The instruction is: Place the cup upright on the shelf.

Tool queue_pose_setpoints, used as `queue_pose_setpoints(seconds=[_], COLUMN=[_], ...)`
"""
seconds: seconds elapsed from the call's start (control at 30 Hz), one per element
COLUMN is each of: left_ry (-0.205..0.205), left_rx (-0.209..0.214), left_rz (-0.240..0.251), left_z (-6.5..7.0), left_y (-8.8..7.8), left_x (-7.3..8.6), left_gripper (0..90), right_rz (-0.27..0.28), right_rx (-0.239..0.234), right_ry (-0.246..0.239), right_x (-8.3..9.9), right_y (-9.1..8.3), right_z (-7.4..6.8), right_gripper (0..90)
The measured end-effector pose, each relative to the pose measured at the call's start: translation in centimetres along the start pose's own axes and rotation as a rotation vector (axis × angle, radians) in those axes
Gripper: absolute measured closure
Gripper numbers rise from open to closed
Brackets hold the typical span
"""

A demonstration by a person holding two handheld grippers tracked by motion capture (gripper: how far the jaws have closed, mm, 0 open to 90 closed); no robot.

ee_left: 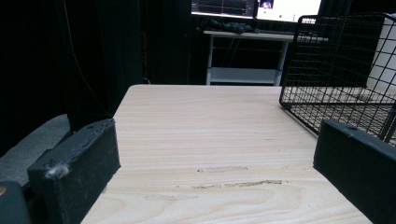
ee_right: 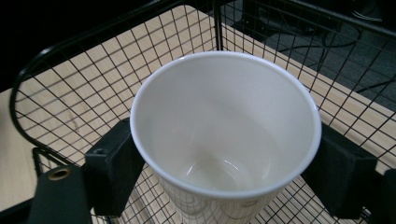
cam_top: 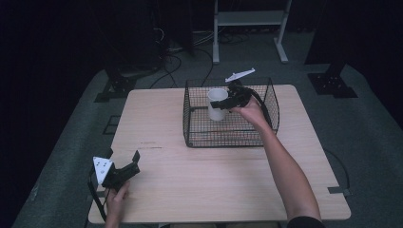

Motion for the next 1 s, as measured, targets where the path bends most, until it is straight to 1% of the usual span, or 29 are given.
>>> queue_pose_setpoints(seconds=[0.23,0.37,0.5,0.53,0.6,0.67,0.8,1.0], left_ry=[-0.001,0.001,0.0,0.0,0.001,0.002,0.001,0.0], left_rx=[0.0,0.0,0.0,0.0,0.001,0.001,0.0,0.0], left_rz=[-0.001,-0.001,-0.001,-0.002,-0.002,-0.001,-0.002,-0.002], left_z=[0.0,0.0,0.0,0.0,0.0,0.0,0.0,0.0], left_y=[0.0,0.0,0.0,0.0,0.0,0.0,0.0,0.0], left_x=[0.0,0.0,0.0,0.0,0.0,0.0,0.0,0.0], left_gripper=[0.0,0.0,0.0,0.0,0.0,0.0,0.0,0.0], right_rz=[-0.023,-0.048,-0.057,-0.065,-0.077,-0.087,-0.103,-0.119], right_rx=[-0.008,-0.021,-0.016,-0.012,-0.019,-0.011,-0.008,-0.016], right_ry=[0.011,0.017,0.021,0.021,0.026,0.028,0.037,0.053], right_x=[0.5,0.8,1.0,1.0,1.2,1.3,1.6,1.9], right_y=[1.0,1.6,2.1,2.2,2.5,2.6,2.9,3.1], right_z=[0.4,0.5,0.7,0.7,0.8,1.0,1.3,1.6], right_gripper=[19.0,19.0,19.0,19.0,19.0,19.0,19.0,18.9])
Point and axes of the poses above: each handheld gripper's, and its own axes: y roughly forward along the jaws, x roughly out of its underside, z roughly to its right, the point moved 2 cm from there along y, roughly forward along the jaws, and after that the axes turned 4 degrees about -x, right-handed, at the moved point
